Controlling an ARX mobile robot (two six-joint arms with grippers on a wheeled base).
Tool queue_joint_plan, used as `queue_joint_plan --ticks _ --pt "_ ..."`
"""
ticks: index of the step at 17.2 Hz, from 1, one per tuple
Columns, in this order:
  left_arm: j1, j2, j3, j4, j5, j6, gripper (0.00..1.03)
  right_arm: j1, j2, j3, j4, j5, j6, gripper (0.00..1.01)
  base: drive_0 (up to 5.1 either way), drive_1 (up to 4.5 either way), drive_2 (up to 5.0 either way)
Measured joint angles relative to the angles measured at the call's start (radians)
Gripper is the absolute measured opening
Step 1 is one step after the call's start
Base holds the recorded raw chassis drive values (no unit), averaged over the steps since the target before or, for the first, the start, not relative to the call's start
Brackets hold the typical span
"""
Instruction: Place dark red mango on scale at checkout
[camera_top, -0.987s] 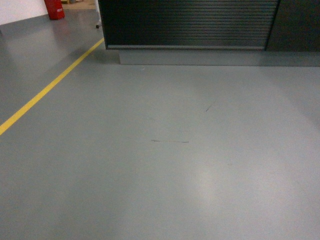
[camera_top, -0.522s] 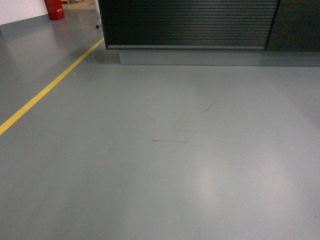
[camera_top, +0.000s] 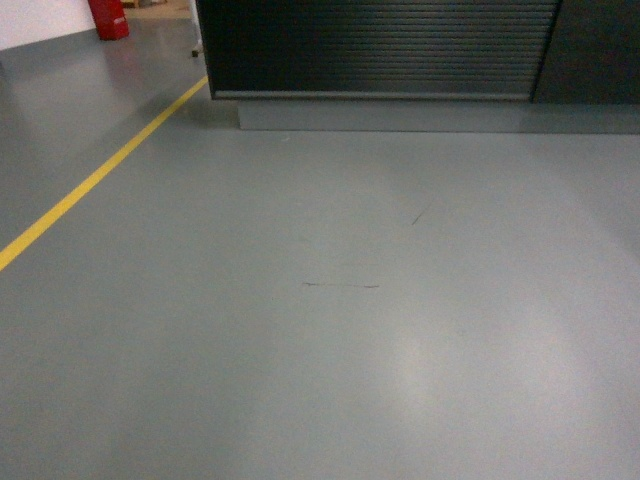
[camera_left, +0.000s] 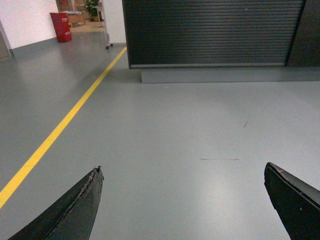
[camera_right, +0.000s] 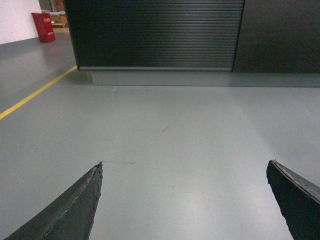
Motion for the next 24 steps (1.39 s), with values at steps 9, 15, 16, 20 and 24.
queue_joint_plan --ticks 9,15,16,20,24 --pt "0.0 0.0 0.0 0.002 0.0 0.0 0.98 0.0 0.0 0.0 -0.002 0.0 0.0 0.98 0.1 4.34 -4.2" --pt "0.0 0.0 0.0 -0.005 0.0 0.0 0.98 0.0 0.0 0.0 -0.003 0.0 0.0 0.98 0.0 4.31 -4.2" --pt "0.0 0.0 0.0 0.001 -0.001 0.0 0.98 0.0 0.0 0.0 0.001 0.001 0.0 0.98 0.1 4.35 -4.2" --pt "0.0 0.0 0.0 -0.001 0.0 0.0 0.98 0.0 0.0 0.0 -0.001 0.001 0.0 0.98 0.0 4.29 -4.3" --pt "0.0 0.0 0.0 0.002 0.0 0.0 0.98 0.0 0.0 0.0 -0.002 0.0 0.0 0.98 0.0 4.3 -4.2"
